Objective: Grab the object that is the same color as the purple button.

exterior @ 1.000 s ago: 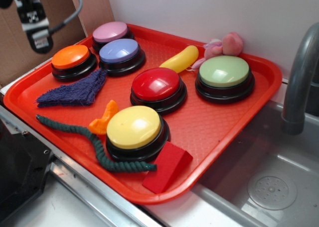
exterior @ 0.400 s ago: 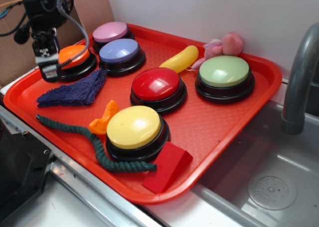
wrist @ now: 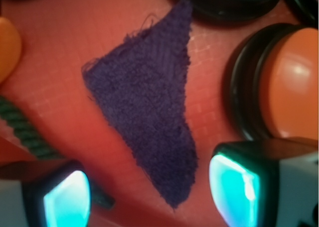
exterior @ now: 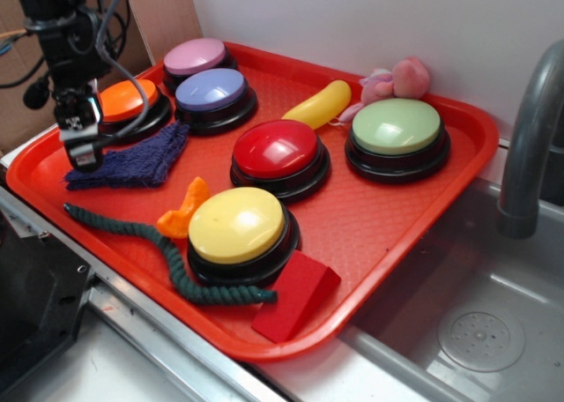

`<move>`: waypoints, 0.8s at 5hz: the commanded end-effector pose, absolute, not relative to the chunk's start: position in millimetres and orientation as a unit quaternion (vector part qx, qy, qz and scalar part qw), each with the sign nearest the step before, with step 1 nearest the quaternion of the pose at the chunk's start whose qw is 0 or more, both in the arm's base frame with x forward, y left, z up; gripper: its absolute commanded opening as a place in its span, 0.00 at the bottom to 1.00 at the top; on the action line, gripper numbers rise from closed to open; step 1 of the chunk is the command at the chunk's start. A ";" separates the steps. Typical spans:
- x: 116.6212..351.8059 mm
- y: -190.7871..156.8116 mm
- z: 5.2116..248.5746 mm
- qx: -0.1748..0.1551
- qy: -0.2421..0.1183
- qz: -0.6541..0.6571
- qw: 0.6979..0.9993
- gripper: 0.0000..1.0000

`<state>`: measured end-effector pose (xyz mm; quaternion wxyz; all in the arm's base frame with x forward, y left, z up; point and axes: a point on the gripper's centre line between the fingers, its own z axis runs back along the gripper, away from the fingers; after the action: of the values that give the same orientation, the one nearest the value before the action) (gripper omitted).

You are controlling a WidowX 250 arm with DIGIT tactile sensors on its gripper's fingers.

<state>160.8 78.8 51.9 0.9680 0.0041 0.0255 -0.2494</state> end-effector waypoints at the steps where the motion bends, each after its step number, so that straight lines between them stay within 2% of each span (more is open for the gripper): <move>1: 155.3 91.5 34.1 0.011 0.021 -0.235 0.972 1.00; 3: 153.2 95.6 20.4 0.035 0.004 -0.200 0.979 1.00; 4: 155.8 89.0 15.8 0.041 -0.010 -0.188 0.981 0.40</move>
<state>150.8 89.0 14.0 0.9817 0.0343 -0.0039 -0.1873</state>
